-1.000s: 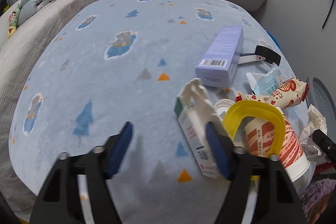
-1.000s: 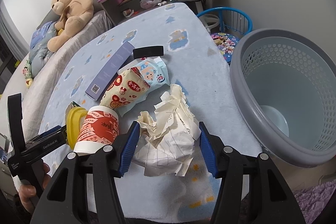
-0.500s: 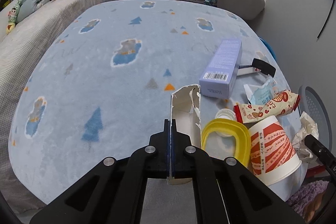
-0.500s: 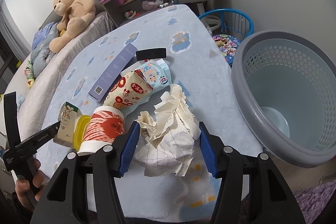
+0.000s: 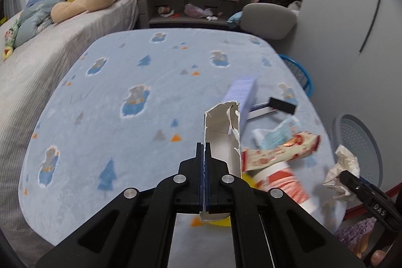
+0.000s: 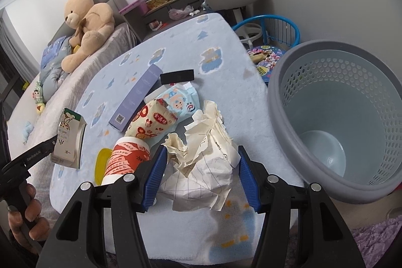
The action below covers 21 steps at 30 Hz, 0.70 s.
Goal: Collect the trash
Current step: 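Carry both items to the grey basket and open both grippers over it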
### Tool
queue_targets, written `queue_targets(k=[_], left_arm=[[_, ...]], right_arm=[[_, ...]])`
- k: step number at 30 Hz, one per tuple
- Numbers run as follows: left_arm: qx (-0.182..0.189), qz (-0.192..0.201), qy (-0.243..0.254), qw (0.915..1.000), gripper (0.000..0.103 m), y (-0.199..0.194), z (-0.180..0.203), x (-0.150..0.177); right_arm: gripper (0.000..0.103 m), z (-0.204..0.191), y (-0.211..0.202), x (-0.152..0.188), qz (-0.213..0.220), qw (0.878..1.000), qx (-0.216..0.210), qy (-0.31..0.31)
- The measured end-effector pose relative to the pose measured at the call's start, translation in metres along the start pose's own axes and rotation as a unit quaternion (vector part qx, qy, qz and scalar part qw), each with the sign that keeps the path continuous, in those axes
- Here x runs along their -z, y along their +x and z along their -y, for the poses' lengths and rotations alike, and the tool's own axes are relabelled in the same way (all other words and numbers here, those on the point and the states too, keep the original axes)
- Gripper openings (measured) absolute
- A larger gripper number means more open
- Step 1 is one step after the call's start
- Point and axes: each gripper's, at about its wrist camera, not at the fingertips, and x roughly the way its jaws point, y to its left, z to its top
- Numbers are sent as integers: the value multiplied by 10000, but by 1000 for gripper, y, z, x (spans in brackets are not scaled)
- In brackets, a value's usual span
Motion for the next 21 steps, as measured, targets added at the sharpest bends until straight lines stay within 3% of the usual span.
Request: queue_targets(k=[9,16,21], left_arm=[[886,163,955,9913,1,-8,115,-16],[1530,-61,1787,9719,1,9,212,-11],[1726,-338,2162,9604,1,33,260,-8]], right_arm=[[55,57,-43,-20,385,9978,431,338],[55,122,-67,-30,478,9912,1029,677],[55,156,-70,-31,399,9879,1255,815]])
